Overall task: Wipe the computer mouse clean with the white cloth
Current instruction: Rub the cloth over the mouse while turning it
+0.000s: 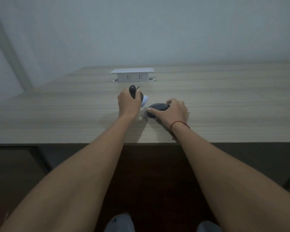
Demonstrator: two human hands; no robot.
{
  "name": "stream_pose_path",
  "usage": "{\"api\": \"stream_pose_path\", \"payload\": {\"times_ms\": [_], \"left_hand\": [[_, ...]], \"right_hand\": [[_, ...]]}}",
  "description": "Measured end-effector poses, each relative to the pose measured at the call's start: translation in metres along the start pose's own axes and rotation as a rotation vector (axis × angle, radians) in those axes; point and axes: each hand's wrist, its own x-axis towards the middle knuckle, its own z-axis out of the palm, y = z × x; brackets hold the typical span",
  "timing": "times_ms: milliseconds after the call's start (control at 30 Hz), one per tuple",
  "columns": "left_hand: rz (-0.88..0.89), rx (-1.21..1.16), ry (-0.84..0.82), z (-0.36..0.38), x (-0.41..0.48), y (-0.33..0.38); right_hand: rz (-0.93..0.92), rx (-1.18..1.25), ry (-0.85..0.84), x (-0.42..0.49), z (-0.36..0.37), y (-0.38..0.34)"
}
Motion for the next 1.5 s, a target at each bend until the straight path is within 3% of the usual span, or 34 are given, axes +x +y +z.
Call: {"api": "stream_pose_path", "payload": {"times_ms": [167, 333, 467, 567, 633, 733, 900, 967, 1167, 1300, 1500], "left_hand": [[0.034, -0.053, -0.169, 0.005, 0.004, 0.001], [0.041, 0.146, -0.222, 0.002, 0.011, 0.0], [0.037, -0.041, -0.229, -0.002, 0.01, 0.005], [0.017, 0.134, -0.283, -0.005, 0.009, -0.006], [0.029, 0.141, -0.27, -0.009, 0.012, -0.006], [0.006, -0.044, -0.253, -0.01, 0.012, 0.004], [0.09, 0.153, -0.305, -0.007, 0.015, 0.007], [0.147, 0.131, -0.302, -0.008, 0.014, 0.013], [0.09, 0.234, -0.258, -0.004, 0.008, -0.008], [0.071, 0.019, -0.162, -0.005, 0.003, -0.001], [0.003, 0.205, -0.256, -0.011, 0.019, -0.005]], "right_hand": [[0.004, 0.137, -0.068, 0.001, 0.0, 0.002], [0.019, 0.193, -0.11, -0.002, -0.004, -0.001], [0.006, 0.203, -0.154, -0.001, -0.006, -0.004], [0.002, 0.193, -0.181, -0.001, -0.007, -0.002], [-0.002, 0.186, -0.195, 0.001, -0.008, 0.001], [-0.019, 0.164, -0.207, 0.001, -0.008, 0.001], [-0.035, 0.161, -0.22, 0.002, -0.009, 0.002], [-0.027, 0.166, -0.223, 0.002, -0.008, 0.003], [-0.049, 0.204, -0.242, 0.001, -0.013, 0.004], [-0.067, 0.107, -0.255, 0.0, -0.011, -0.003], [-0.061, -0.004, -0.16, 0.0, -0.006, -0.007]]}}
